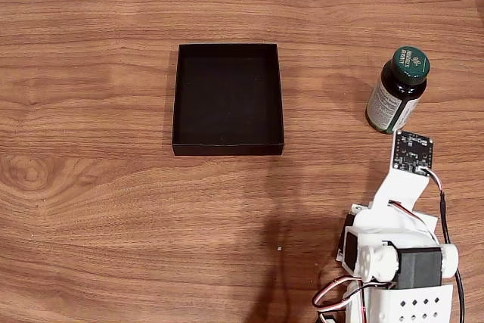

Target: Pick up the pill bottle and place it in the black box.

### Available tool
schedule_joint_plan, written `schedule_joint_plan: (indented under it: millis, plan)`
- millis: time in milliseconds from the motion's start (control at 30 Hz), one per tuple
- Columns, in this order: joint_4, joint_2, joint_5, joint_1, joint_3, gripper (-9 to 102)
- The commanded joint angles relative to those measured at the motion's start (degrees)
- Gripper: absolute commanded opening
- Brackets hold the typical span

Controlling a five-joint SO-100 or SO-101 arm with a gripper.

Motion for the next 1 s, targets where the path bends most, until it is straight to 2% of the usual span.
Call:
schedule_joint_plan:
  millis: [0,967]
  plan:
    - [9.7,-0.5,2.5,1.6,-1.0,0]
    - [9.7,-0.5,1.8,1.5,-1.0,0]
